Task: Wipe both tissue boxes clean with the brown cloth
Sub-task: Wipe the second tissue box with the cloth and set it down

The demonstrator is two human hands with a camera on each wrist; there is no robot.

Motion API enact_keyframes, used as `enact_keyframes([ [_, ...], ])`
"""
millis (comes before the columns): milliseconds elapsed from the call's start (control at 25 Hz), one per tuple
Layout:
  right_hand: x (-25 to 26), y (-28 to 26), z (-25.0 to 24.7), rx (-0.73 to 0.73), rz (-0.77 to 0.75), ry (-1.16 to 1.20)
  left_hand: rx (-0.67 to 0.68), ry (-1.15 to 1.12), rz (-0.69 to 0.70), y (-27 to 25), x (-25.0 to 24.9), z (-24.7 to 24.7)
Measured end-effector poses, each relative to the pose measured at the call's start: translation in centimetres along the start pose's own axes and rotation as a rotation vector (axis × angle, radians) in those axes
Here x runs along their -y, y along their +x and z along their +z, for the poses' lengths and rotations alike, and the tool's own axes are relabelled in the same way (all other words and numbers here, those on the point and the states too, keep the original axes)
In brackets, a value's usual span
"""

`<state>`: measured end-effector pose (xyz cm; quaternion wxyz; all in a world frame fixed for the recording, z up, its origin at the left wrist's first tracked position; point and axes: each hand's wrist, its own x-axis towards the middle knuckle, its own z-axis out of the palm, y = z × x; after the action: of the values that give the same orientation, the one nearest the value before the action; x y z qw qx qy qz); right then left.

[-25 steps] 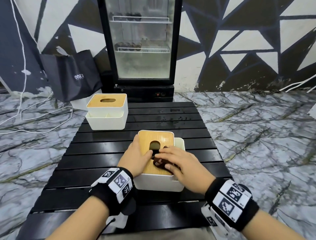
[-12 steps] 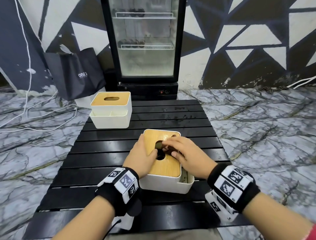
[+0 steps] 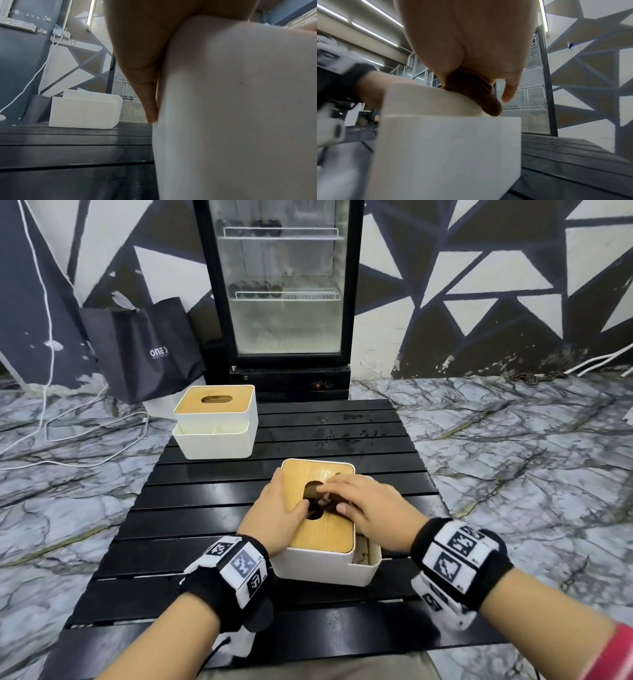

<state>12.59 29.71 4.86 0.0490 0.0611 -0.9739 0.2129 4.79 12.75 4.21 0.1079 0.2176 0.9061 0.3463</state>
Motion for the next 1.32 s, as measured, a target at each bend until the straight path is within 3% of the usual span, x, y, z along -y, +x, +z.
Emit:
enact_keyframes([
  [280,-0.6,2.2,-0.9,0.025,0.062,-0.002,0.011,0.016,-0.001,0.1,0.5,0.1],
  [440,-0.6,2.4,-0.5,-0.029,0.023,0.091,-0.132,0.341,0.107,-1.5,-0.4,0.1],
  [640,-0.3,2.5,-0.6,-0.017,0.072,0.091,0.033,0.538,-0.026,-4.4,-2.8,2.5],
  [880,0.1,0.5,-1.2,-0.011,0.11,0.107,0.06,0.555,0.052,-4.3,-1.6,-0.4],
  [1120,1.6,-2.6,-0.7,-0.024,0.029,0.188,0.067,0.535,0.049,-3.5,1.9,-5.0],
  [1320,2.5,-3.6,0.5,-0.088,0.013,0.206,0.071,0.443,0.051,-3.0,2.7,-5.1],
])
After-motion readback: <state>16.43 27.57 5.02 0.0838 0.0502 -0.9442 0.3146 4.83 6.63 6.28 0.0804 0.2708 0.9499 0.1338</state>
